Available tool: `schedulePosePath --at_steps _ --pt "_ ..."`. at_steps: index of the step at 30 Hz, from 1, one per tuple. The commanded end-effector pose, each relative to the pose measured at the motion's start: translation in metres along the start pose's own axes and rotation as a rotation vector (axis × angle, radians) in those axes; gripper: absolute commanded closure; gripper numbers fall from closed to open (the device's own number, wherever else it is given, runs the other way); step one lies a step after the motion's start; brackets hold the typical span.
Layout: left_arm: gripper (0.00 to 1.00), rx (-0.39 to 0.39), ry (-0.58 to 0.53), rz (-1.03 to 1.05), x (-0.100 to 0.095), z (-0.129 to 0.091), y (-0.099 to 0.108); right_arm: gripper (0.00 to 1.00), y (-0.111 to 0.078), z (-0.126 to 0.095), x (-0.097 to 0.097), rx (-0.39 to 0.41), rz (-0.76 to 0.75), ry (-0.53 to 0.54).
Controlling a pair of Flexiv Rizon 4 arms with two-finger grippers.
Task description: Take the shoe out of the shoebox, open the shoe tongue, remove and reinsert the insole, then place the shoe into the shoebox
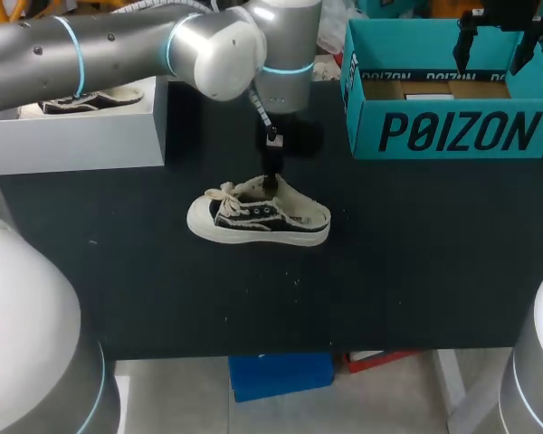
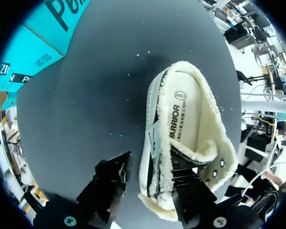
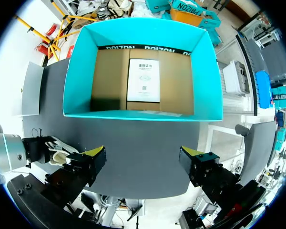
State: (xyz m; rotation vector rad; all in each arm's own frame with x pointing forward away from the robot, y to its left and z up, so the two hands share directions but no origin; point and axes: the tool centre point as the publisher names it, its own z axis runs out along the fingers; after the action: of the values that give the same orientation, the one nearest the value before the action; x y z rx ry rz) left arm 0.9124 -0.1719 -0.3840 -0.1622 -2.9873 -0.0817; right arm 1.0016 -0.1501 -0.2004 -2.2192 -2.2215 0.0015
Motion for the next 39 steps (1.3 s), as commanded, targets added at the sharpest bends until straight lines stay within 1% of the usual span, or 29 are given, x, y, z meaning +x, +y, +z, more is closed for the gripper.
schedulePosePath --at_steps 1,4,6,8,11,12,14,15,16,17,39 --pt "0.00 0.050 -0.033 0.028 0.010 -0.031 0.013 0.00 0.000 0.000 0.000 0.001 0.000 0.000" --pt "0.00 0.099 -0.051 0.055 0.016 -0.053 0.020 0.00 0.000 0.000 0.000 0.001 0.000 0.000" --pt "0.00 0.156 -0.056 0.072 0.022 -0.069 0.028 0.00 0.000 0.000 0.000 0.001 0.000 0.000" --pt "0.00 0.207 -0.060 0.068 0.028 -0.081 0.036 0.00 0.000 0.000 0.000 0.001 0.000 0.000" --pt "0.00 0.303 -0.101 0.076 0.041 -0.098 0.054 0.00 0.000 0.000 0.000 0.001 0.000 0.000" --pt "0.00 0.316 -0.108 0.074 0.043 -0.101 0.057 0.00 0.000 0.000 0.000 0.001 0.000 0.000" --pt "0.00 0.375 -0.142 0.073 0.051 -0.107 0.071 0.00 0.000 0.000 0.000 0.001 0.000 0.000" --pt "0.00 0.384 -0.150 0.082 0.053 -0.108 0.075 0.00 0.000 0.000 0.000 0.001 0.000 0.000" --pt "0.00 0.411 -0.169 0.101 0.058 -0.110 0.080 0.00 0.000 0.000 0.000 0.001 0.000 0.000" --pt "0.00 0.392 -0.171 0.124 0.064 -0.110 0.086 0.00 0.000 0.000 0.000 0.001 0.000 0.000" --pt "0.00 0.392 -0.171 0.124 0.064 -0.110 0.086 0.00 0.000 0.000 0.000 0.001 0.000 0.000"
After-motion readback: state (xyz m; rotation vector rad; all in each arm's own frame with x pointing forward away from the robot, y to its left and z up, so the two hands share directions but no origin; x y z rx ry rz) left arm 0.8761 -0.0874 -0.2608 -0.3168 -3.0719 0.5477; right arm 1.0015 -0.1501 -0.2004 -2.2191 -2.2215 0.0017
